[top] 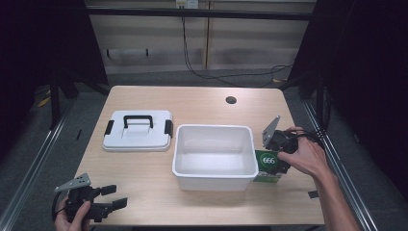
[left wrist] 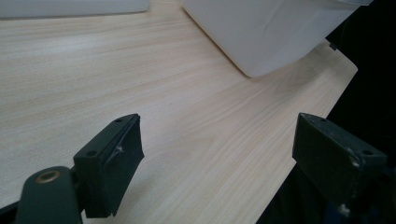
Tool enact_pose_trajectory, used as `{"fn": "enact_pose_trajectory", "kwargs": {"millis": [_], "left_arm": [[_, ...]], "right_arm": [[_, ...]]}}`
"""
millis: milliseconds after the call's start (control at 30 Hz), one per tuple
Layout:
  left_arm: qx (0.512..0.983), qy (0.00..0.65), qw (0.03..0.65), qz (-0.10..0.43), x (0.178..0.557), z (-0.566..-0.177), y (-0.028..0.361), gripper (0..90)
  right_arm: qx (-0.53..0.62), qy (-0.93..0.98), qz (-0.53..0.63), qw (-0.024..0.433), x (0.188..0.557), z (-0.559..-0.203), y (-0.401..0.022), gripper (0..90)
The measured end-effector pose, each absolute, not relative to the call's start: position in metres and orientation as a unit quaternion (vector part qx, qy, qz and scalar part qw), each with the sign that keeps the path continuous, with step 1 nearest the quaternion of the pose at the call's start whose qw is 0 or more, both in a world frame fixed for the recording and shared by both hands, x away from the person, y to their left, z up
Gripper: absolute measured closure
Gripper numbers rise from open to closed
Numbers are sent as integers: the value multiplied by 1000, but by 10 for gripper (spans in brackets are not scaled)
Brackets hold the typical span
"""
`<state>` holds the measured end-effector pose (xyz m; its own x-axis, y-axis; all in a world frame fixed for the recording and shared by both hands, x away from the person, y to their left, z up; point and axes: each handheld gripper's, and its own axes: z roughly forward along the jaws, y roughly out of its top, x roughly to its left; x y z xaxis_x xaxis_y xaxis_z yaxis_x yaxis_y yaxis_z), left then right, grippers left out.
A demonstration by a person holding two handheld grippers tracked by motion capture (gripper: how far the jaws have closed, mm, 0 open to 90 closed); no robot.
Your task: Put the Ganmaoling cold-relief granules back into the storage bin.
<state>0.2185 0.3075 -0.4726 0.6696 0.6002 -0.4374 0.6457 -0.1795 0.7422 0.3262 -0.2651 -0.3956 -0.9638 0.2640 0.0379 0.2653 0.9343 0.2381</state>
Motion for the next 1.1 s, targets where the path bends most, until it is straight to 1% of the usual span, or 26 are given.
{"fn": "enact_pose_trajectory", "kwargs": {"millis": [233, 367, 500, 1100], "left_arm": [[769, 407, 493, -21, 219, -473, 307, 160], [768, 407, 494, -21, 219, -473, 307, 161], [769, 406, 493, -21, 219, -473, 307, 160], [768, 406, 495, -23, 219, -473, 307, 160]], "right_arm": [[-119, -990, -82, -5, 329, -405, -258, 92], [-120, -989, -87, -1, 331, -409, -258, 114], [-121, -990, -68, 2, 330, -414, -256, 114], [-108, -993, -53, 3, 332, -421, -253, 126]]}}
